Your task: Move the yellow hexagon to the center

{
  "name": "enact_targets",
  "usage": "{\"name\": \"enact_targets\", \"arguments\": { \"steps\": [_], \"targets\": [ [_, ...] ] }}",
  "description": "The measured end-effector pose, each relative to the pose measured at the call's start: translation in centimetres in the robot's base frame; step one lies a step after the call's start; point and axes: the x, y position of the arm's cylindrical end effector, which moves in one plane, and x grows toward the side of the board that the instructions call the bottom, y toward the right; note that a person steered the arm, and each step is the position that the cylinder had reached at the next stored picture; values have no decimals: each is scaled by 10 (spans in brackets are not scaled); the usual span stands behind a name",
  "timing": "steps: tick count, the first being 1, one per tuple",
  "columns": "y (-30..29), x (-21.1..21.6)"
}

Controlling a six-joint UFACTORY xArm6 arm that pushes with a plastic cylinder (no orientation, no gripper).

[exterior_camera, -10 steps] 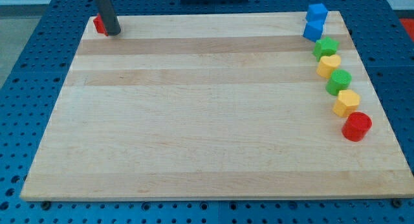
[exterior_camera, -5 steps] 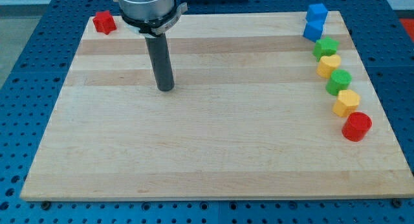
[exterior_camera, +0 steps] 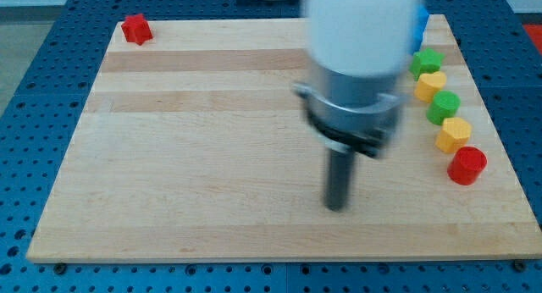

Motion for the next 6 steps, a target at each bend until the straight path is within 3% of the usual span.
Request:
{"name": "enact_targets", "arguments": {
  "steps": [1, 2, 4, 5, 6],
  "targets": [
    [125, 33],
    [240, 14],
    [237, -93],
    [208, -130],
    [176, -129]
  ]
}}
